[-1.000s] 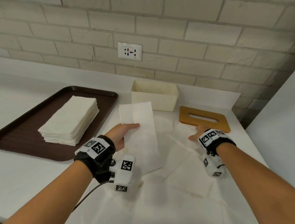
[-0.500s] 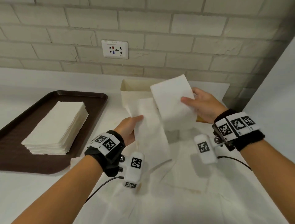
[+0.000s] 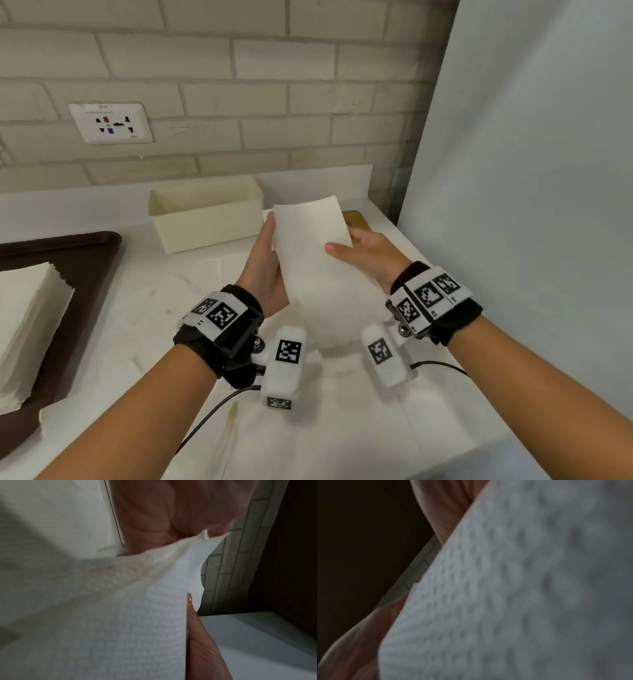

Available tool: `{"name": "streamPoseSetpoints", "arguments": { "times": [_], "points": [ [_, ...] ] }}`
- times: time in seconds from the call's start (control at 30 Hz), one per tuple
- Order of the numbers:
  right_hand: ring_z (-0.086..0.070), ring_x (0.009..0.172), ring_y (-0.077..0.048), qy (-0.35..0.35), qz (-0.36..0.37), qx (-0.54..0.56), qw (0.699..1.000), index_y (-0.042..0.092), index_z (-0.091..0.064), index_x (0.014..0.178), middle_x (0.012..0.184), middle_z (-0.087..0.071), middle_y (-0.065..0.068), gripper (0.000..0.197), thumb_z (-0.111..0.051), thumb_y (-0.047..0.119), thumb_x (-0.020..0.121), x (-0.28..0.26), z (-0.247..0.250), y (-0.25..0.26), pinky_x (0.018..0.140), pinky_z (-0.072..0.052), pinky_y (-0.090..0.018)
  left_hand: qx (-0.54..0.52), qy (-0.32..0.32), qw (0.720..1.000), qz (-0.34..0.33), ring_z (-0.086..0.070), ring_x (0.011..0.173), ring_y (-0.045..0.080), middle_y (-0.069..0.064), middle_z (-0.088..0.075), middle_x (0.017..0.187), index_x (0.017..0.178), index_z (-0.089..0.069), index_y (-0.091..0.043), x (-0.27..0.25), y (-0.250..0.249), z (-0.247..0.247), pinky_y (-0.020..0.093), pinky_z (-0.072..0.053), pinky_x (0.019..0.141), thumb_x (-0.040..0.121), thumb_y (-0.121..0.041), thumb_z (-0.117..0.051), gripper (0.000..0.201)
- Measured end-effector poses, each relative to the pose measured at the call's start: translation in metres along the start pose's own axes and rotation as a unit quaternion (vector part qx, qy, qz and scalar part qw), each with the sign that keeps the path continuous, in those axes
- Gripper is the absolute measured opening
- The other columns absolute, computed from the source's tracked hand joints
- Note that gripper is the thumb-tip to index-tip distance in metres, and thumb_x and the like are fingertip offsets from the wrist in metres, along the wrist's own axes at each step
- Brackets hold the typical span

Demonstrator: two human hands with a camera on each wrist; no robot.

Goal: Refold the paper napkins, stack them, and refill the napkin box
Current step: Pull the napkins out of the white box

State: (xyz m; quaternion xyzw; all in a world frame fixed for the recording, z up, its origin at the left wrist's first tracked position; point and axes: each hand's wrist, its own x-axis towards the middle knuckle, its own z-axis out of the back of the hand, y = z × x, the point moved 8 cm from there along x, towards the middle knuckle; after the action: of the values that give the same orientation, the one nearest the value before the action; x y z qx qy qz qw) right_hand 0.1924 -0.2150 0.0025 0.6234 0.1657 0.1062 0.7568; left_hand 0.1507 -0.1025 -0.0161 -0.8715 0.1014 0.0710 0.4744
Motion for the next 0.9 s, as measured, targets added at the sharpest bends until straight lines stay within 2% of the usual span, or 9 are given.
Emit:
{"name": "streamPoseSetpoints", "arguments": {
  "times": [0.07,0.17,0.23,0.3,0.37,0.43,0.5,0.57,0.9],
  "points": [
    [-0.061,0.108,-0.022,-0.025,0.002,-0.012,1.0,0.007,-0.058,0.12,0.122,-0.062,-0.008,0.035,-0.062,0.015,0.087,-0.007,0.01,0.0,0.096,-0.048,-0.032,0.035,0.029,0.999,0.008,-0.069,0.096,0.022,0.011,-0.069,0.112,0.121,-0.06,-0.014,0.002,0.005,-0.013,0.033,-0.057,0.08,0.088,-0.058,-0.037,0.06],
    [-0.063,0.106,-0.026,-0.048,-0.007,-0.009,0.999,0.011,-0.06,0.114,0.117,-0.064,-0.011,0.029,-0.064,0.016,0.085,-0.015,0.026,-0.007,0.095,-0.05,-0.037,0.142,0.014,0.99,0.004,-0.066,0.102,0.02,0.009,-0.066,0.119,0.131,-0.053,-0.011,0.008,0.018,-0.022,0.028,-0.057,0.079,0.093,-0.031,-0.049,0.043],
    [-0.066,0.083,-0.022,-0.044,-0.036,-0.032,0.998,0.018,-0.059,0.093,0.095,-0.067,-0.006,0.009,-0.065,0.018,0.085,-0.022,0.037,-0.02,0.074,-0.056,-0.029,0.154,-0.028,0.988,-0.009,-0.063,0.106,0.023,0.011,-0.062,0.125,0.134,-0.048,-0.007,0.012,0.021,-0.019,0.03,-0.054,0.083,0.095,-0.025,-0.049,0.042],
    [-0.058,0.058,-0.013,-0.026,-0.095,-0.072,0.993,0.018,-0.055,0.085,0.075,-0.061,-0.002,0.009,-0.064,0.017,0.086,-0.032,0.052,-0.041,0.049,-0.05,-0.02,0.136,-0.069,0.988,-0.032,-0.063,0.1,0.022,0.01,-0.064,0.119,0.132,-0.048,-0.004,0.014,0.016,-0.012,0.03,-0.052,0.081,0.096,-0.023,-0.049,0.042],
    [-0.059,0.05,-0.014,-0.018,-0.156,-0.109,0.982,0.011,-0.053,0.092,0.071,-0.06,-0.006,0.01,-0.062,0.01,0.087,-0.042,0.073,-0.065,0.046,-0.053,-0.023,0.126,-0.093,0.986,-0.051,-0.063,0.089,0.016,0.005,-0.066,0.105,0.13,-0.05,-0.004,0.013,0.008,-0.002,0.027,-0.052,0.076,0.096,-0.022,-0.05,0.039],
    [-0.063,0.06,-0.019,-0.076,-0.187,-0.207,0.957,0.004,-0.055,0.104,0.077,-0.062,-0.01,0.019,-0.061,0.012,0.088,-0.042,0.107,-0.082,0.059,-0.055,-0.031,0.122,-0.108,0.985,-0.061,-0.063,0.086,0.014,0.002,-0.065,0.1,0.13,-0.05,-0.005,0.011,0.0,0.008,0.027,-0.051,0.074,0.096,-0.022,-0.05,0.038],
    [-0.064,0.095,-0.03,-0.118,-0.234,-0.382,0.886,0.0,-0.055,0.118,0.106,-0.064,-0.015,0.04,-0.06,0.026,0.088,-0.044,0.137,-0.094,0.082,-0.051,-0.036,0.118,-0.115,0.984,-0.067,-0.062,0.087,0.014,0.001,-0.065,0.099,0.129,-0.05,-0.006,0.01,-0.004,0.016,0.027,-0.05,0.074,0.096,-0.021,-0.049,0.036],
    [-0.053,0.118,-0.033,-0.122,-0.271,-0.472,0.83,0.0,-0.048,0.128,0.13,-0.054,-0.017,0.058,-0.058,0.039,0.087,-0.048,0.149,-0.107,0.094,-0.044,-0.035,0.119,-0.119,0.983,-0.068,-0.063,0.087,0.014,0.001,-0.065,0.099,0.129,-0.051,-0.007,0.008,-0.005,0.021,0.028,-0.05,0.073,0.096,-0.021,-0.049,0.036],
    [-0.058,0.104,-0.031,-0.137,-0.245,-0.418,0.864,0.002,-0.055,0.117,0.122,-0.059,-0.016,0.056,-0.067,0.041,0.08,-0.028,0.144,-0.125,0.078,-0.041,-0.029,0.149,-0.133,0.979,-0.027,-0.063,0.093,0.021,0.008,-0.065,0.107,0.127,-0.051,-0.006,0.001,0.01,0.031,0.032,-0.05,0.078,0.095,-0.025,-0.051,0.038]
  ]
}}
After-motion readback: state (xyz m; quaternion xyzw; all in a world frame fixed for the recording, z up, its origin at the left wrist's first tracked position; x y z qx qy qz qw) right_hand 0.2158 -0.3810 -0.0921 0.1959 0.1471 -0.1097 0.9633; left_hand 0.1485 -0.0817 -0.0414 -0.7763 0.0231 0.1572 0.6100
